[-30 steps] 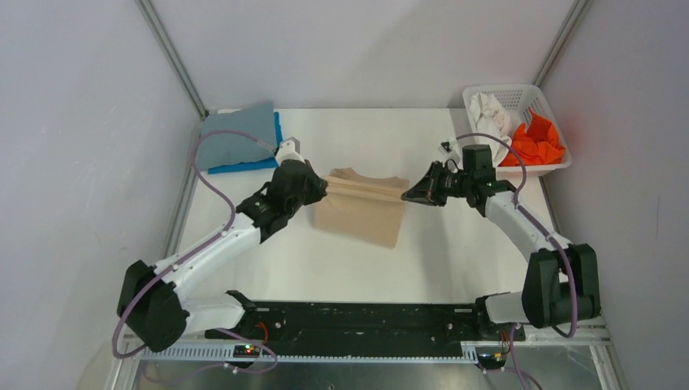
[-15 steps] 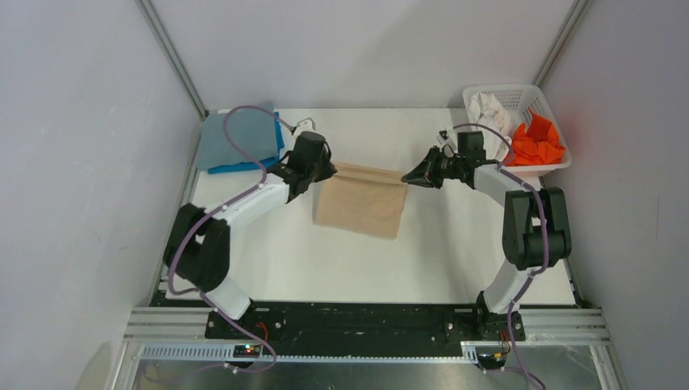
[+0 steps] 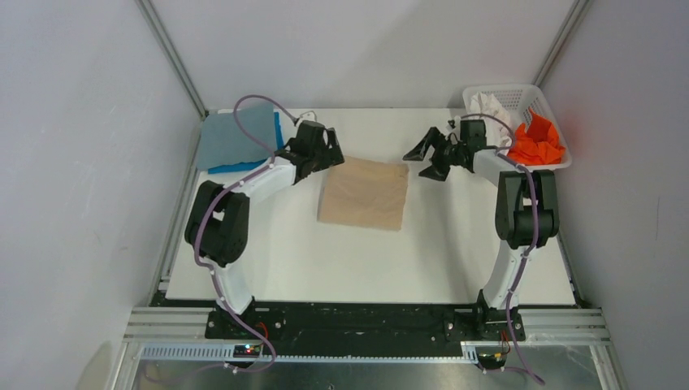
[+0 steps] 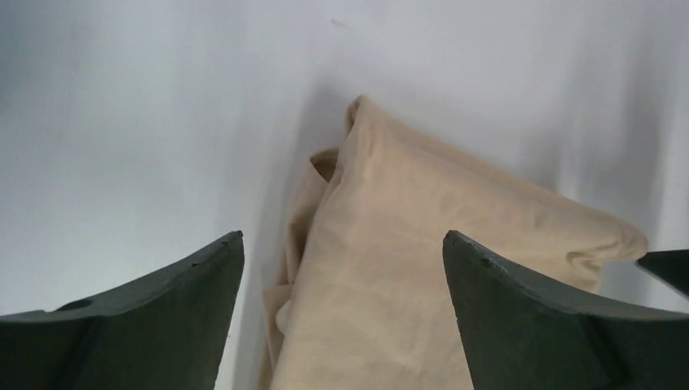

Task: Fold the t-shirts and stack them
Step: Fold the long partially folded tshirt into a neat square, then smooth out wrinkles on the folded tshirt, then put the neatly folded tshirt into the corner of the board with the left arm

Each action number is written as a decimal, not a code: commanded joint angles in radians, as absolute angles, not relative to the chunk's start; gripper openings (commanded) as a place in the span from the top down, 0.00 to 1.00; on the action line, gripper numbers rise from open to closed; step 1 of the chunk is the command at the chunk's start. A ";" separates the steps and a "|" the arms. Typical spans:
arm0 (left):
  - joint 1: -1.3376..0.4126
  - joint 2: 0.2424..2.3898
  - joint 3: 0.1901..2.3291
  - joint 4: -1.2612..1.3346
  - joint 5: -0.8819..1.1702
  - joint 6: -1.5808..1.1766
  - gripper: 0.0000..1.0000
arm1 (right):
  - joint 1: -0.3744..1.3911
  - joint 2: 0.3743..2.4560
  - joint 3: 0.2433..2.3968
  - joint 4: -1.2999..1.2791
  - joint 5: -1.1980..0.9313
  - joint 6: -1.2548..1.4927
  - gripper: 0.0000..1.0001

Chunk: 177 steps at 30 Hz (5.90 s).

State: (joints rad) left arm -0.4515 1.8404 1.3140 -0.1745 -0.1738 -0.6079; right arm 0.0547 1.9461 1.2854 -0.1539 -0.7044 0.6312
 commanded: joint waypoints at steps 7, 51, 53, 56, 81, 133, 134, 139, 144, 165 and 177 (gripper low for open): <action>-0.445 1.685 1.304 -0.175 -0.029 -0.554 0.00 | 0.155 1.718 1.292 -0.305 -0.509 0.536 0.00; -0.482 1.629 1.282 -0.322 -0.102 -0.641 0.00 | 0.291 1.771 1.365 -0.381 -0.278 0.606 0.01; -0.529 1.575 1.237 -0.320 -0.112 -0.651 0.00 | 0.323 1.700 1.280 -0.343 -0.321 0.616 0.00; -0.584 1.575 1.182 -0.316 -0.108 -0.675 0.00 | 0.366 1.619 1.093 -0.217 -0.425 0.683 0.01; -0.630 1.563 0.796 -0.118 -0.040 -0.783 0.00 | 0.262 1.396 0.678 -0.047 -0.460 0.676 0.01; -0.550 1.794 1.178 -0.312 -0.172 -0.570 0.00 | 0.250 0.807 0.607 -0.390 -0.264 0.571 0.01; -0.550 1.817 1.188 -0.312 -0.163 -0.570 0.00 | 0.250 0.806 0.606 -0.389 -0.267 0.572 0.01; -0.565 1.889 1.212 -0.312 -0.100 -0.599 0.02 | 0.245 0.801 0.599 -0.389 -0.264 0.572 0.01; -0.620 1.954 1.241 -0.312 -0.117 -0.628 0.19 | 0.239 0.806 0.597 -0.389 -0.261 0.571 0.01; -0.681 1.884 1.305 -0.450 -0.510 -0.505 1.00 | 0.221 0.789 0.581 -0.380 -0.242 0.560 0.01; -0.520 1.896 1.520 -0.397 -0.765 -0.040 1.00 | 0.254 0.693 0.527 -0.289 -0.347 0.622 0.00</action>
State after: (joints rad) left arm -0.6167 1.8923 1.3930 -0.4511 -0.6506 -0.2111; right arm 0.2405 0.7101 0.5430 -0.3607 -0.3130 0.6029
